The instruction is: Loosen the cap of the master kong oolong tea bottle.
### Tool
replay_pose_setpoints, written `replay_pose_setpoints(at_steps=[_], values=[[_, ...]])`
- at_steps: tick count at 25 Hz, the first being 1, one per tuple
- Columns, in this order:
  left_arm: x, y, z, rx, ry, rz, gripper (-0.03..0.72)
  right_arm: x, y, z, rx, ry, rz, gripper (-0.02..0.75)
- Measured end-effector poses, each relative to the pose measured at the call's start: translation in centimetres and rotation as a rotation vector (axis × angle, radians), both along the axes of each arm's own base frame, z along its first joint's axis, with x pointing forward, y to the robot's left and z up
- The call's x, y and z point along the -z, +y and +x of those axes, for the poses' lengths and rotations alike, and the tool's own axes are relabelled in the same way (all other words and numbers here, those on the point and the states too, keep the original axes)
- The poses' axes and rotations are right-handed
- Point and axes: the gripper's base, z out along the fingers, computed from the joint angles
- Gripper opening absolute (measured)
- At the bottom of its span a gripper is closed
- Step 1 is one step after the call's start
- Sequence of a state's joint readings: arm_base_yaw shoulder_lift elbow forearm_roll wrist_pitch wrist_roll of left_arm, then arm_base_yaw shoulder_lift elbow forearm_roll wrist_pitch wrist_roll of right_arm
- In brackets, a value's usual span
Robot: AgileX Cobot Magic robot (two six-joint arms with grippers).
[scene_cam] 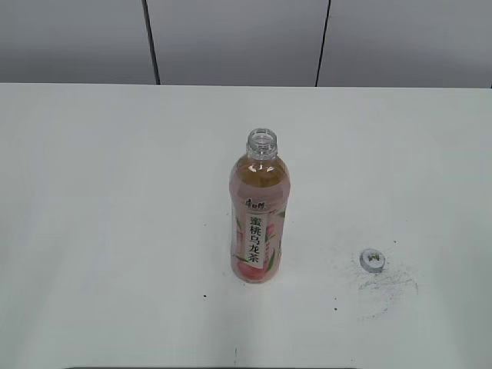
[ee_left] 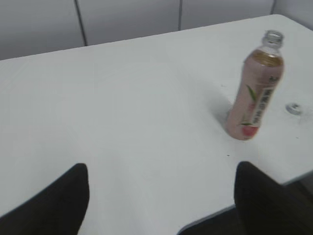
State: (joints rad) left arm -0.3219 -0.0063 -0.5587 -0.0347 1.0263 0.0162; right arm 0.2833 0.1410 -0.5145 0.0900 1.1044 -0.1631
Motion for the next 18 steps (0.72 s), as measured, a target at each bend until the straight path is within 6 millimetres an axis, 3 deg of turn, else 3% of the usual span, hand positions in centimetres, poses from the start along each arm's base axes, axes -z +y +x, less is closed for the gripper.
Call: replay_pose_setpoints(at_steps=[8,18], values=[[0.0,-0.4,0.0,-0.305,0.001,0.000,0.524,0.0,-0.4,-2.1,0.203,-0.140,0.026,0.587],[0.0,-0.4,0.0,-0.320,0.000,0.000,0.513,0.0,-0.4,-2.0,0.215,-0.143,0.026,0.587]])
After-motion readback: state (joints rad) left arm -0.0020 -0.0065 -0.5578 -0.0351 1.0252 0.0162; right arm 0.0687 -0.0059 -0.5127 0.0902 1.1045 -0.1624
